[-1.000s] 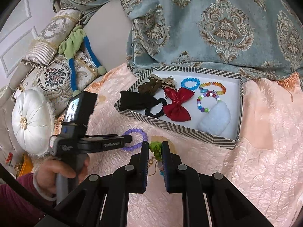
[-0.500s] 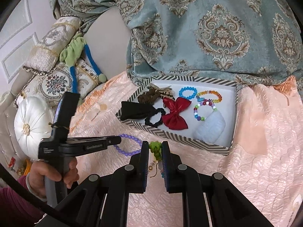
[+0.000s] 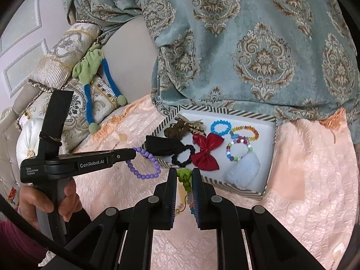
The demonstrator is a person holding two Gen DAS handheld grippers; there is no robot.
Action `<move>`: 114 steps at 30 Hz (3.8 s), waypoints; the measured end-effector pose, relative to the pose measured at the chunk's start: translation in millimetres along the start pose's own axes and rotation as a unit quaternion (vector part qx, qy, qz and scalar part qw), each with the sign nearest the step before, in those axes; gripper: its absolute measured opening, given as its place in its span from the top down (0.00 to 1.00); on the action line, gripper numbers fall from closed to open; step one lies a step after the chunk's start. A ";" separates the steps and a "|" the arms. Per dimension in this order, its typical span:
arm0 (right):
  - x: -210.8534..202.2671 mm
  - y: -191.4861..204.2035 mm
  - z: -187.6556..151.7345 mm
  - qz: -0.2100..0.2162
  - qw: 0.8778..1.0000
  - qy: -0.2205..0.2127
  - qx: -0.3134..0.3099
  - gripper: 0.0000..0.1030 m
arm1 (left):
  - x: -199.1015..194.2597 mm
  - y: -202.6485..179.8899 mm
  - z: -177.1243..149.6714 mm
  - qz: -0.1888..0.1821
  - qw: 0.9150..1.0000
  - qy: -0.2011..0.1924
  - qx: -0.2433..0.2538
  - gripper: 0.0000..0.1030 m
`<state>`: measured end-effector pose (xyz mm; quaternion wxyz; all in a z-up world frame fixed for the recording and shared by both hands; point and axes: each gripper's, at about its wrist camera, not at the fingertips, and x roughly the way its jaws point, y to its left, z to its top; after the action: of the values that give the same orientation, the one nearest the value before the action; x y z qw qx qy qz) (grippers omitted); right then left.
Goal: Organize jewelry
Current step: 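Carry the purple and green bracelets into the tray and open both tools, then withdraw both open tools back from the tray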
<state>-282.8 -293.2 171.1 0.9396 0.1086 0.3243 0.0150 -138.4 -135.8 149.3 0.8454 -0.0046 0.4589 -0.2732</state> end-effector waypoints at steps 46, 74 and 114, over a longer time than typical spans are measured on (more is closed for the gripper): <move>122.4 -148.8 80.0 -0.084 0.992 0.070 0.063 0.88 | 125.0 -106.5 62.0 -0.024 0.995 0.061 0.078 0.92; 137.5 -171.5 68.8 -0.117 0.988 0.050 0.093 0.57 | 161.6 -76.5 48.3 0.020 0.998 0.043 0.049 0.53; 54.7 -39.0 4.9 -0.151 0.985 -0.001 0.083 0.40 | 26.1 -42.5 10.2 0.114 0.990 -0.065 0.048 0.53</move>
<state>-238.2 -326.9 133.4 0.9189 0.1362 0.3365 -0.1541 -138.7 -186.6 146.0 0.8982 0.0702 0.3872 -0.1961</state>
